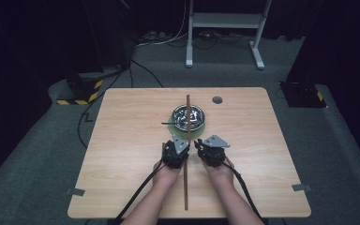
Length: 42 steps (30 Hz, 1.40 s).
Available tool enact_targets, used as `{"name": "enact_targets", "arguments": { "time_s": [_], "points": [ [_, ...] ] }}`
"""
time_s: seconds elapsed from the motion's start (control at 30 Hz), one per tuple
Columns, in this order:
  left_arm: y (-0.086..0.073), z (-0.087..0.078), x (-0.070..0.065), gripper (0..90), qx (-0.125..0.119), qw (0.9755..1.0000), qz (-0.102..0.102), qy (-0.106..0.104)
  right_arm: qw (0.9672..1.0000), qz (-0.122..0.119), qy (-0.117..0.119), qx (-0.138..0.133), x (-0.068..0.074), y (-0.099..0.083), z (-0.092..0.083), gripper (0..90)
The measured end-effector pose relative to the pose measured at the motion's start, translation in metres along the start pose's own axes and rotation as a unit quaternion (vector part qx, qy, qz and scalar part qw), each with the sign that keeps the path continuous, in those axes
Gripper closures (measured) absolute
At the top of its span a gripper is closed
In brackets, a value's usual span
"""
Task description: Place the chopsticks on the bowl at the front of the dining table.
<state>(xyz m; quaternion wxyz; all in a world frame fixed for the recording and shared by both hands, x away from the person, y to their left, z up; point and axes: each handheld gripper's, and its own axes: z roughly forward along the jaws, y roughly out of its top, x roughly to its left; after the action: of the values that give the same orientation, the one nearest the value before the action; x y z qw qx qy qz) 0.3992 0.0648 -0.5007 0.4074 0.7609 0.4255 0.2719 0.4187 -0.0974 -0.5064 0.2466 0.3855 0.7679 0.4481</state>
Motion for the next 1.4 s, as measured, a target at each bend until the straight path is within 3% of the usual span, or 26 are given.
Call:
{"name": "enact_targets", "arguments": {
  "time_s": [0.33, 0.67, 0.8, 1.07, 1.2, 1.3, 1.4],
  "points": [
    [-0.003, -0.003, -0.003, 81.4, 0.005, 0.9999, 0.010, -0.002, 1.0000, 0.002, 0.000, -0.002, -0.001, 0.000, 0.000, 77.9],
    [-0.003, 0.000, -0.001, 84.1, 0.005, 1.0000, 0.007, 0.002, 1.0000, 0.003, 0.000, -0.003, 0.000, 0.000, -0.001, 77.9],
    [-0.002, 0.003, -0.001, 84.2, 0.007, 0.9999, 0.014, 0.004, 1.0000, 0.003, 0.000, -0.002, -0.001, 0.000, -0.001, 77.6],
    [-0.003, -0.004, 0.000, 81.3, 0.007, 0.9999, 0.009, 0.001, 1.0000, 0.005, 0.001, -0.001, -0.001, 0.000, -0.002, 77.2],
    [-0.007, -0.017, 0.009, 73.7, 0.001, 1.0000, 0.009, 0.002, 1.0000, 0.005, 0.001, -0.004, -0.002, -0.001, -0.002, 76.4],
    [-0.014, -0.032, 0.023, 66.4, -0.002, 1.0000, 0.003, 0.003, 1.0000, 0.006, 0.002, -0.003, -0.002, -0.001, -0.002, 74.9],
    [-0.026, -0.049, 0.042, 58.1, 0.003, 0.9998, -0.017, 0.005, 1.0000, 0.009, 0.004, 0.001, -0.003, -0.001, -0.002, 73.3]
  ]
}}
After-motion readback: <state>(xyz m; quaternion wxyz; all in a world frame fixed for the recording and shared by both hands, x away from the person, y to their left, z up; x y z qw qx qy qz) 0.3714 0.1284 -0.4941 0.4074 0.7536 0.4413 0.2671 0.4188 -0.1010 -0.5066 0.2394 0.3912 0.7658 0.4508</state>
